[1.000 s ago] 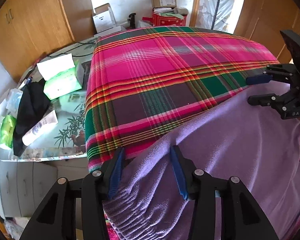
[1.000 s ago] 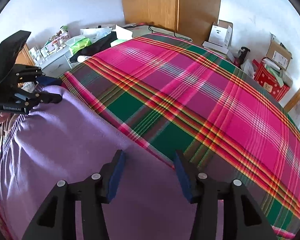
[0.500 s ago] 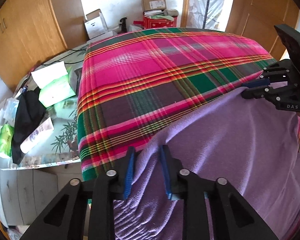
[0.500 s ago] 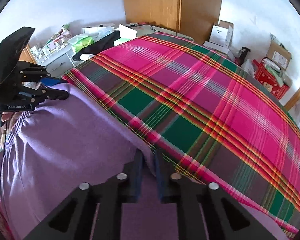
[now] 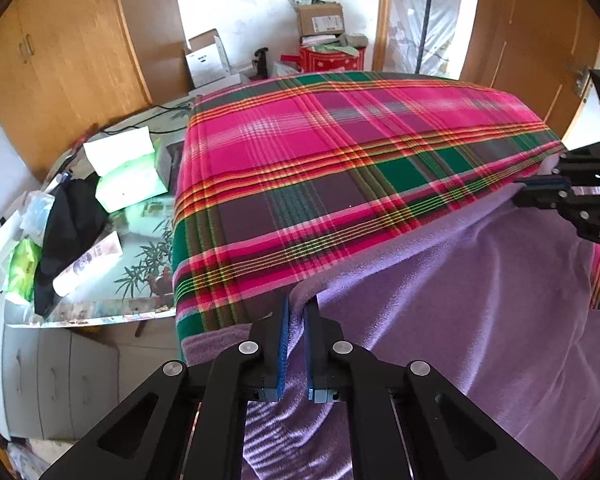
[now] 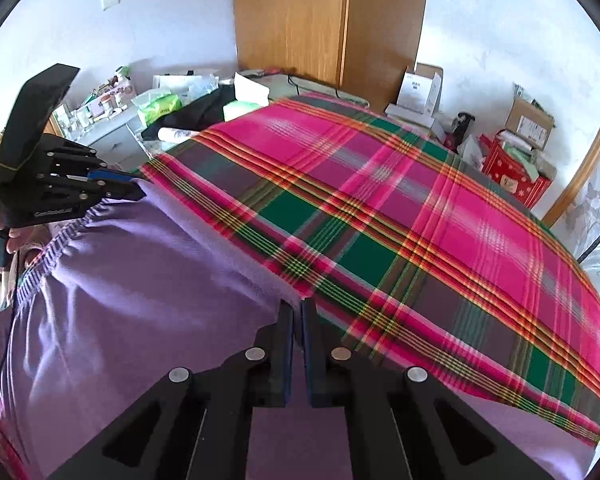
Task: Fold clothes
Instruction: 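Close both grippers on the purple fleece edge, then lift the held fleece edge with both grippers and fold it over the fleece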
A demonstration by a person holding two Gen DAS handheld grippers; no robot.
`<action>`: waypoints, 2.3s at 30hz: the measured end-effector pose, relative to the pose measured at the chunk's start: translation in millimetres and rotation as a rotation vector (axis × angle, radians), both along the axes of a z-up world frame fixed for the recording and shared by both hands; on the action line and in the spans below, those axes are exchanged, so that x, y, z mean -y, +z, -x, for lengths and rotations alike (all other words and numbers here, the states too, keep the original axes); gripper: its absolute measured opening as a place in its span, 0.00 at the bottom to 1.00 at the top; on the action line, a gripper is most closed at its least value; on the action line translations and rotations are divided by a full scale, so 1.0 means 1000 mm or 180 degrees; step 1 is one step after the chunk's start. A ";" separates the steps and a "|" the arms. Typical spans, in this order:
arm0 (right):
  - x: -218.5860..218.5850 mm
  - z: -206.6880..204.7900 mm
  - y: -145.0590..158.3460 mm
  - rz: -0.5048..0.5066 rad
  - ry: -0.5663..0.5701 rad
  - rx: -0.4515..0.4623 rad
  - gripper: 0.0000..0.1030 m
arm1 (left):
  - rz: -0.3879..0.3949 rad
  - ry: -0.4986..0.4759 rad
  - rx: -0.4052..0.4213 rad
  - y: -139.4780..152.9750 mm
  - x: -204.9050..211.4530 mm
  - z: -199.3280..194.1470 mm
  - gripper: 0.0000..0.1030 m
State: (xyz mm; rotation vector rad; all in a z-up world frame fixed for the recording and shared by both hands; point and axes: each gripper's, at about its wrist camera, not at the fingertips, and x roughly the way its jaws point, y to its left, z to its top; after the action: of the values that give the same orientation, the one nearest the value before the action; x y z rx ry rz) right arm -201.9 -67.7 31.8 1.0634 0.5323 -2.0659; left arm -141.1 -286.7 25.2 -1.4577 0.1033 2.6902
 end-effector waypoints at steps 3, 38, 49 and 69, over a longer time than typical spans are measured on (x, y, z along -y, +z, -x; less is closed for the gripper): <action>-0.006 -0.011 0.009 0.0086 -0.0012 -0.0074 0.04 | 0.0010 0.0002 -0.0060 0.005 -0.003 -0.006 0.05; -0.043 -0.167 0.070 0.0488 -0.0194 -0.0449 0.04 | -0.0116 0.0126 -0.0696 0.061 -0.026 -0.133 0.05; -0.050 -0.210 0.073 0.0553 -0.0202 -0.0488 0.04 | -0.0114 0.0167 -0.0870 0.067 -0.033 -0.184 0.05; -0.056 -0.279 0.068 0.0544 -0.0097 -0.0490 0.04 | -0.0068 0.0176 -0.1054 0.071 -0.045 -0.257 0.05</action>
State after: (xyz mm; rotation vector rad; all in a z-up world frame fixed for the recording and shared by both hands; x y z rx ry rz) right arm 76.7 -11.8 100.1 0.8227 0.4083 -2.1886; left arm 115.5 -241.9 96.1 -1.0110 0.0541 2.9425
